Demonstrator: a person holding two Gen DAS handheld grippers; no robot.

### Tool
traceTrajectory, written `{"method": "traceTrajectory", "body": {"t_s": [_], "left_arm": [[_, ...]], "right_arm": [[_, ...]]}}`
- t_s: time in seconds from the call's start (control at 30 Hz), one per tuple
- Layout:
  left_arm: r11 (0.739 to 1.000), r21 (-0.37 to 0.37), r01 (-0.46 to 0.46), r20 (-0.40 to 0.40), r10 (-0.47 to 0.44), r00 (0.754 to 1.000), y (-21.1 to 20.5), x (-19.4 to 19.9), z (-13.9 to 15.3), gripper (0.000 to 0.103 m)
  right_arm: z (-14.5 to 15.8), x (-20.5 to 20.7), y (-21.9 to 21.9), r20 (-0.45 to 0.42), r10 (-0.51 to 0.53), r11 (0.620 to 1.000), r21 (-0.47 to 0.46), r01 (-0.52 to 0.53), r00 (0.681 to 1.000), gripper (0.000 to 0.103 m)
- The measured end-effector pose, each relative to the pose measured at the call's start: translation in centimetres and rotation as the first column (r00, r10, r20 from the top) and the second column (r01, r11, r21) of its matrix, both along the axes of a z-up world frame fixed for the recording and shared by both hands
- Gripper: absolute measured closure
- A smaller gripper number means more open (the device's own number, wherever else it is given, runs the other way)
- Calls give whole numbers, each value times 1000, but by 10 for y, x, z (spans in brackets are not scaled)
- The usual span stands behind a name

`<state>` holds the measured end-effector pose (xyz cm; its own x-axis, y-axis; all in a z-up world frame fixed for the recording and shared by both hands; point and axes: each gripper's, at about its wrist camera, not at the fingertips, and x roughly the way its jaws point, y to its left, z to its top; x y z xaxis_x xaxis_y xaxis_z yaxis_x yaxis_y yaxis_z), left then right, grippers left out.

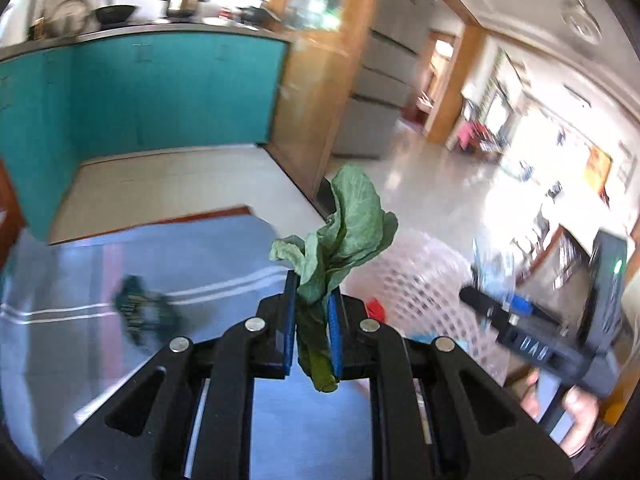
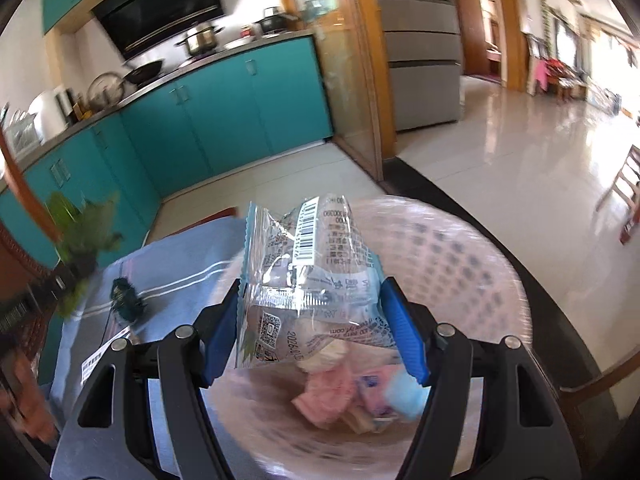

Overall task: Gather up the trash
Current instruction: 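Carry the leaves over the basket and open both tools, dropping leaves and packet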

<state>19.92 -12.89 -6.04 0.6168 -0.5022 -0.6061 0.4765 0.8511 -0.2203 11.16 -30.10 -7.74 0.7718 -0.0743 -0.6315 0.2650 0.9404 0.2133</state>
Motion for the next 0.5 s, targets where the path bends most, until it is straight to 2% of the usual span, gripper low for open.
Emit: {"method": "traceTrajectory", "body": {"t_s": [0.07,0.2,0.3,0.37,0.5], "left_arm": [[999,35,38,-4,-38,999,-28,-3,-10,88],[990,40,134,-50,-132,990,-77,-8,-30,88],[979,89,184,-64,-179,982,-102,-17,-41,81],[975,119,187,-58,-181,982,-107,-21,-44,61],[985,121,123,-34,-119,992,-88,-20,-40,47]], "right_arm": [[-2,-9,-23,-2,-42,998,45,42,999,35],[-7,-22,-49,-8,-79,992,95,80,997,35],[-10,-25,-54,-17,-85,991,100,86,996,31],[-10,-26,-57,-16,-93,988,121,94,996,25],[-8,-25,-59,1,-108,974,200,105,994,17]]}}
